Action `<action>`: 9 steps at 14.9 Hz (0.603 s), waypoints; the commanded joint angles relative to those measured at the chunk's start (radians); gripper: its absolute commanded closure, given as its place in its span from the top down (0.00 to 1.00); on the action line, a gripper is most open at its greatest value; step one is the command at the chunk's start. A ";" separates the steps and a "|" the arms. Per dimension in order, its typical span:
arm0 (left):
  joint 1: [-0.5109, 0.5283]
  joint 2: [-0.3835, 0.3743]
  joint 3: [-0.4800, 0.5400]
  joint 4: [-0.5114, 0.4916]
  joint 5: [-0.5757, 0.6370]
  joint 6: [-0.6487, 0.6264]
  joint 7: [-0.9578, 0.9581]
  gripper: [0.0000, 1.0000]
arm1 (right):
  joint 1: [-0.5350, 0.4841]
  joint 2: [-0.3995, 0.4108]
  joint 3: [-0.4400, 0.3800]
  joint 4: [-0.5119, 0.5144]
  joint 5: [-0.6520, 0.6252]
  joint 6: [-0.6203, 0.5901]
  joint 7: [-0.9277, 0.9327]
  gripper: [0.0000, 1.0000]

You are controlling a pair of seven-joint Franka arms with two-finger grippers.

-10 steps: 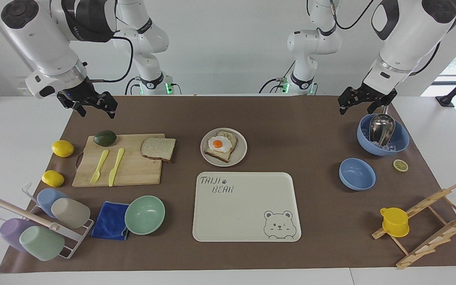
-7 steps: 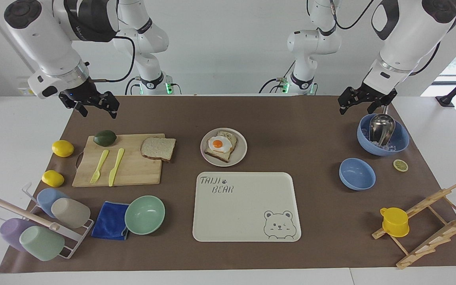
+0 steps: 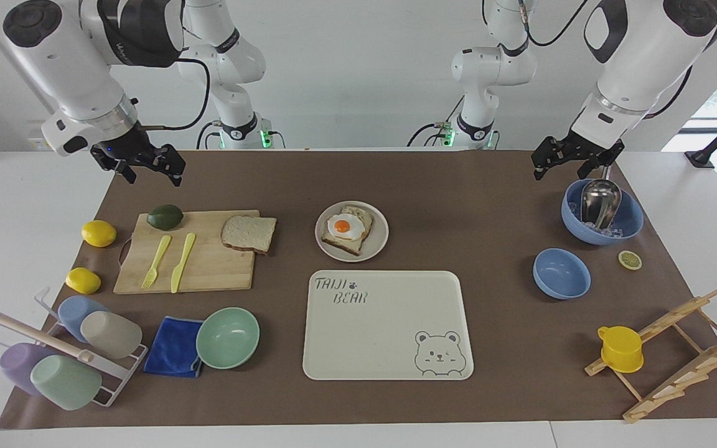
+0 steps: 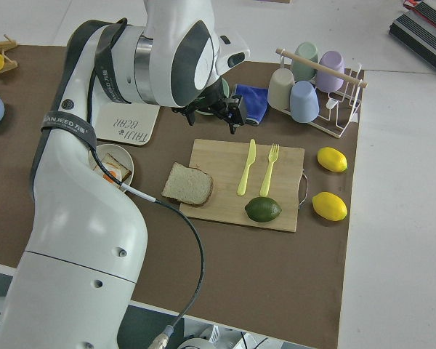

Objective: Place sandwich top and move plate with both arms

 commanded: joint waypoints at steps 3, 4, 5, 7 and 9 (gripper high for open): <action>0.008 -0.017 -0.004 -0.010 0.013 -0.010 0.004 1.00 | 0.080 -0.011 0.015 -0.065 -0.105 0.030 -0.015 1.00; 0.008 -0.017 -0.004 -0.010 0.013 -0.010 0.004 1.00 | 0.134 0.005 0.015 -0.065 -0.184 0.032 0.027 1.00; 0.008 -0.017 -0.004 -0.010 0.013 -0.011 0.004 1.00 | 0.177 0.036 0.018 -0.059 -0.229 0.030 0.081 1.00; 0.008 -0.017 -0.004 -0.010 0.013 -0.011 0.004 1.00 | 0.260 0.097 0.018 -0.053 -0.260 0.032 0.152 1.00; 0.008 -0.017 -0.004 -0.010 0.013 -0.011 0.004 1.00 | 0.350 0.169 0.018 -0.051 -0.323 0.053 0.265 1.00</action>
